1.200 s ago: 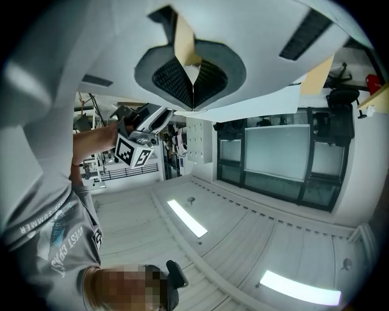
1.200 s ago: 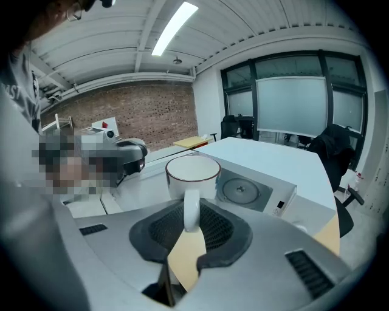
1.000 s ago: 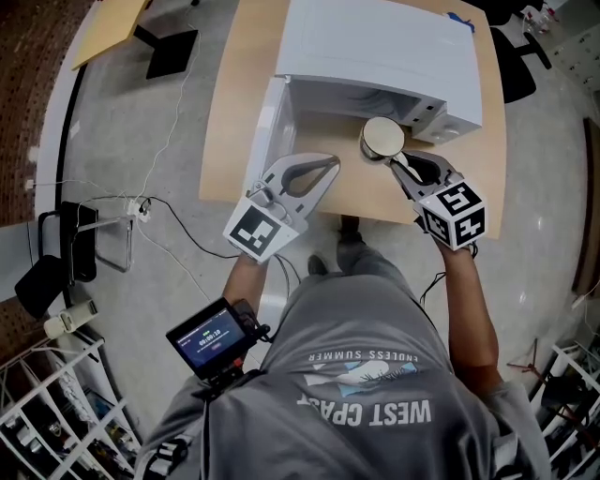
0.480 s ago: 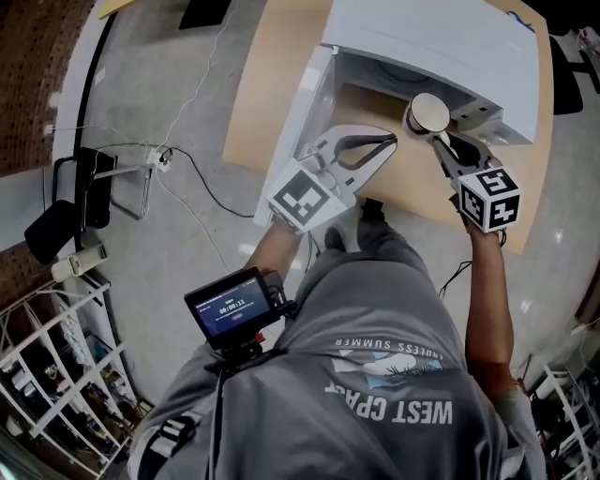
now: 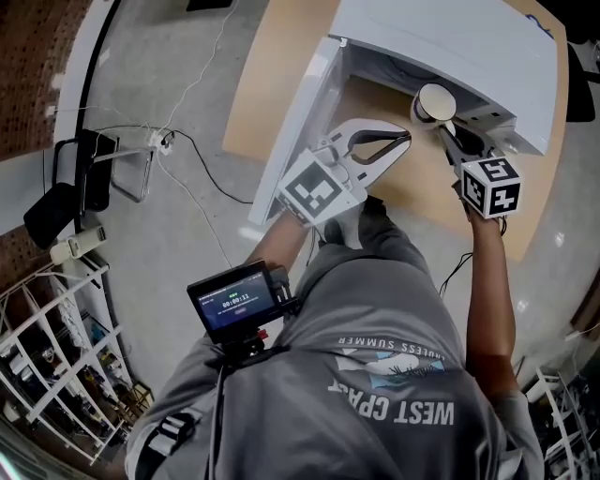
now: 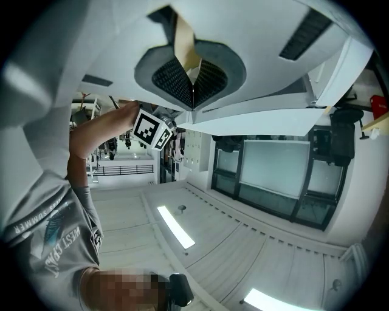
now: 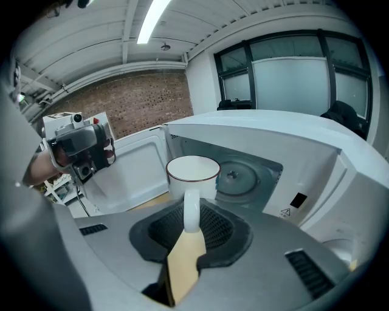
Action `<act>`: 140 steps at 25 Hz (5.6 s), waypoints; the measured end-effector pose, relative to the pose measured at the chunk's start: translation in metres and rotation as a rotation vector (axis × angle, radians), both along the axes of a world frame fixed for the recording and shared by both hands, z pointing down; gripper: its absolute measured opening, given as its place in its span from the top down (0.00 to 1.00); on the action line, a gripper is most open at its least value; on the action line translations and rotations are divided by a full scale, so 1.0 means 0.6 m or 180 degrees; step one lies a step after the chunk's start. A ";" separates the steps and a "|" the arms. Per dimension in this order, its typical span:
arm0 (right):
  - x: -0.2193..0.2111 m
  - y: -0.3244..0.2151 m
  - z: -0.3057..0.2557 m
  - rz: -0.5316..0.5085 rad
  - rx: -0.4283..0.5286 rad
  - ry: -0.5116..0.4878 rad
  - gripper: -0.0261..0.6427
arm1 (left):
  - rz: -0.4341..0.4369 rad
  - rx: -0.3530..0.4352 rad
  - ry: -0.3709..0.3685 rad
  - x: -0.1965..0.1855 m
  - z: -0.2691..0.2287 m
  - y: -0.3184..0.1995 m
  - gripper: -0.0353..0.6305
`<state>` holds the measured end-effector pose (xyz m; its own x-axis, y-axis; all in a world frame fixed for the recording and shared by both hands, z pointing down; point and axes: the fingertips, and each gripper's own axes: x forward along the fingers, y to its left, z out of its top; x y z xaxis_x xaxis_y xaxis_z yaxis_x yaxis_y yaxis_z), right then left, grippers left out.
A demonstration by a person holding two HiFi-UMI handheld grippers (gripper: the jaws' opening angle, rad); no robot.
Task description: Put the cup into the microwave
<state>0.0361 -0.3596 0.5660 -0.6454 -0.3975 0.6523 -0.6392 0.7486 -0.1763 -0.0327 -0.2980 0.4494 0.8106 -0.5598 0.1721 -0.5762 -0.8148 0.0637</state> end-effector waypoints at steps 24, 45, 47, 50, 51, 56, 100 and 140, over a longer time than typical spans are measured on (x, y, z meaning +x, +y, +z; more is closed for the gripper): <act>-0.041 -0.091 0.018 0.0189 0.0254 -0.0183 0.85 | -0.0084 -0.0319 0.0038 0.001 0.030 -0.004 0.91; -0.066 -0.183 0.078 0.0623 0.0548 -0.0137 0.85 | -0.0169 -0.0523 0.0037 -0.007 0.063 0.001 0.91; -0.072 -0.189 0.077 0.0648 0.0601 -0.0128 0.85 | -0.0180 -0.0525 0.0048 -0.008 0.062 0.001 0.91; -0.083 -0.196 0.075 0.0668 0.0715 -0.0100 0.85 | -0.0198 -0.0542 0.0020 -0.015 0.058 0.006 0.91; -0.086 -0.199 0.076 0.0677 0.0758 -0.0090 0.85 | -0.0209 -0.0573 0.0004 -0.017 0.058 0.007 0.91; -0.090 -0.220 0.082 0.0668 0.0955 0.0031 0.85 | -0.0191 -0.0418 0.0038 -0.018 0.054 0.003 0.91; -0.100 0.045 -0.182 -0.0131 0.1347 -0.0775 0.93 | -0.0014 0.0019 0.0122 -0.010 -0.071 0.083 0.91; -0.105 0.512 -0.473 -0.0071 0.1944 -0.0908 0.93 | 0.0647 0.0605 0.0134 -0.013 -0.244 0.445 0.91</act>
